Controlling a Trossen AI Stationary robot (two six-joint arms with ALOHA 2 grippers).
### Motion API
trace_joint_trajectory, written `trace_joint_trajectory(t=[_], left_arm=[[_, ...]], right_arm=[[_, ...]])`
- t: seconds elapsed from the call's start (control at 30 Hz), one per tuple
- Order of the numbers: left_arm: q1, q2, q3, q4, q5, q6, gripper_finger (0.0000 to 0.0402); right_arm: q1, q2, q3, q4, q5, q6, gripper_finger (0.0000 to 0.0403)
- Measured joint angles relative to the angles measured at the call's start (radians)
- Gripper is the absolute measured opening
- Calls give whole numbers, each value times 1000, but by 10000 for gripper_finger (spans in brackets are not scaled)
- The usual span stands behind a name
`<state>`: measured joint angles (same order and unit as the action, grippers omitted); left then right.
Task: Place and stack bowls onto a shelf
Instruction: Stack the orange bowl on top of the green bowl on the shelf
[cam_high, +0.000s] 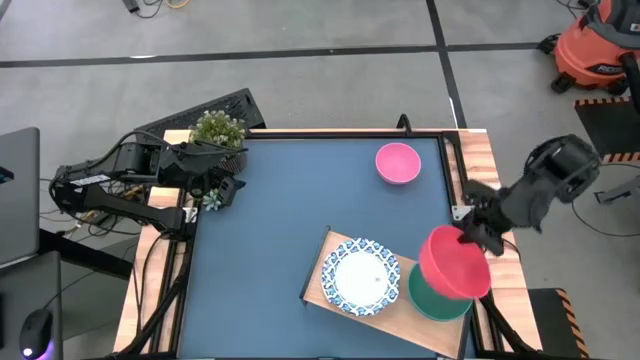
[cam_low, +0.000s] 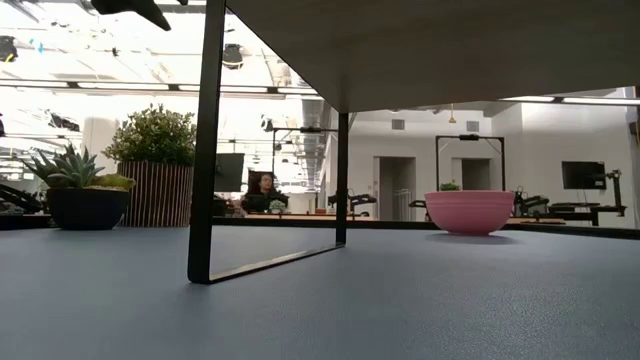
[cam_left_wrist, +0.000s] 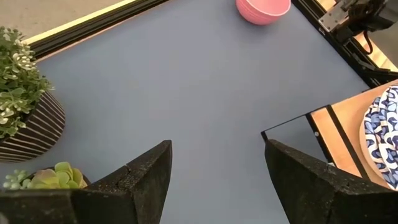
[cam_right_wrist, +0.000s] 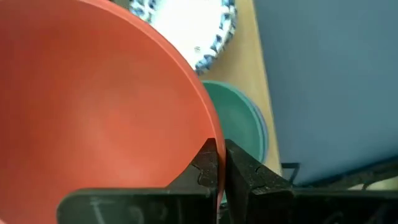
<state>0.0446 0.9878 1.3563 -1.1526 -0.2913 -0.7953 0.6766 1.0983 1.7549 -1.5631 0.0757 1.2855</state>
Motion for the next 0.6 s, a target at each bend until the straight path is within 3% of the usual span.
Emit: trace_joint_trajectory(t=[0.2,0.6], left_arm=[[0,0,0,0,-1,-11,243],[0,0,0,0,-8,-21,243]], right_arm=[[142,28,-108,-10,80,158,28],[245,35,-260,-8,62,390,28]])
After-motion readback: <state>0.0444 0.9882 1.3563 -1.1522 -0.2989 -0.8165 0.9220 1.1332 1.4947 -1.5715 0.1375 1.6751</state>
